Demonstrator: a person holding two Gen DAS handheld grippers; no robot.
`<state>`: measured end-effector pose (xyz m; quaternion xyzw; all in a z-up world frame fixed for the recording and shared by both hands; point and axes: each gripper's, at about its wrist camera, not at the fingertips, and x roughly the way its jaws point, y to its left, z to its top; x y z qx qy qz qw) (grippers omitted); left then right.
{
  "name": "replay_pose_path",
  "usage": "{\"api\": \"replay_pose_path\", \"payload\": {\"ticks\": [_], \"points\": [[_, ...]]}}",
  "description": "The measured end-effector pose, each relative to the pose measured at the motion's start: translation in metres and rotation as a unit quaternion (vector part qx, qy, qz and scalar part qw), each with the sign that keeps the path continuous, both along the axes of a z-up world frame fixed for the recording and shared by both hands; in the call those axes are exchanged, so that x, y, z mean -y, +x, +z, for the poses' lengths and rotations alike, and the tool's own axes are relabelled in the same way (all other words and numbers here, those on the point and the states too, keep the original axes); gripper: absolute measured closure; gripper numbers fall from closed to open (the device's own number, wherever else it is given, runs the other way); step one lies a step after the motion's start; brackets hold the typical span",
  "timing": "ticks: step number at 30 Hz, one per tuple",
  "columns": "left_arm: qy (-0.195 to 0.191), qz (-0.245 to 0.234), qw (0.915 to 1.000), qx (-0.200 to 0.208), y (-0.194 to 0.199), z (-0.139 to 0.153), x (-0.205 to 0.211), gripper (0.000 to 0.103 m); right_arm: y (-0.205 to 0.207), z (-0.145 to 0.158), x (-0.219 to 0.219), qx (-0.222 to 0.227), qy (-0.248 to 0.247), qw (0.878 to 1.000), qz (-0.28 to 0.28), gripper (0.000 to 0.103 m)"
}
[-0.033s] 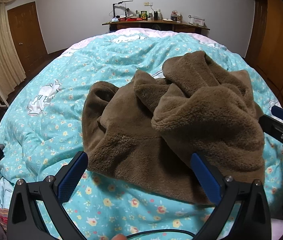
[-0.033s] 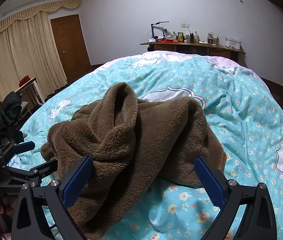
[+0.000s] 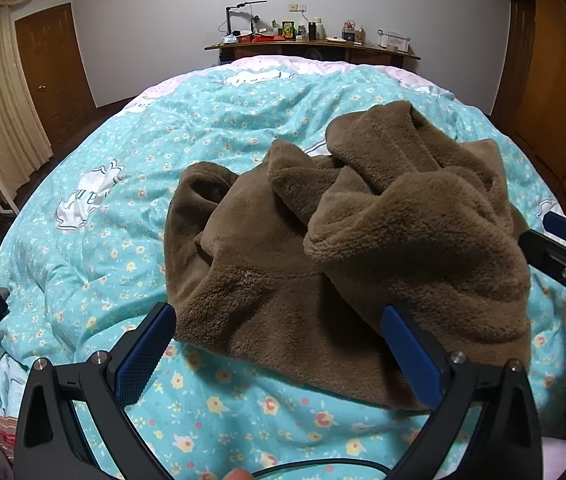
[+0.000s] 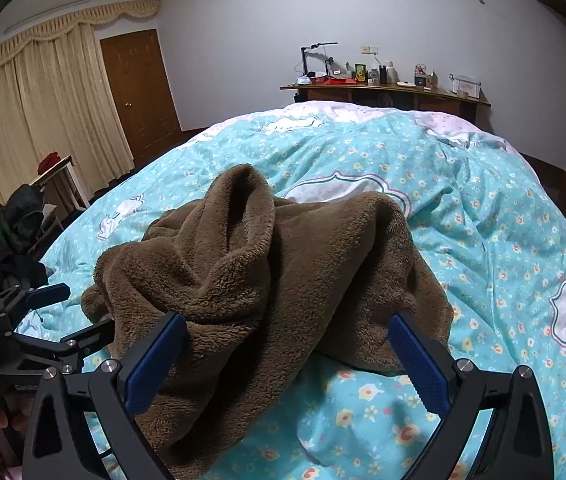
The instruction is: Fold clothes
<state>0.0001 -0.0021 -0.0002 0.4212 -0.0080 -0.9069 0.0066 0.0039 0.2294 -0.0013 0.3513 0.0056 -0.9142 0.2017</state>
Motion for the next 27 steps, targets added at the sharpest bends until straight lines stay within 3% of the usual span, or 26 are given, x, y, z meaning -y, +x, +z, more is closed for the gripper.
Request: {"api": "replay_pose_path", "payload": {"ticks": [4, 13, 27], "points": [[0.010, 0.003, 0.9999, 0.006, 0.000, -0.001, 0.006, 0.000, 0.002, 0.001, 0.002, -0.001, 0.005, 1.000, 0.005, 0.000], [-0.022, 0.019, 0.9994, 0.018, -0.004, -0.008, -0.002, 0.000, -0.002, -0.009, 0.001, 0.018, -0.001, 1.000, -0.003, 0.000], [-0.022, 0.041, 0.9983, 0.035, -0.010, -0.018, 0.005, 0.000, -0.007, -0.020, 0.000, 0.033, 0.001, 0.999, -0.010, 0.000]]}}
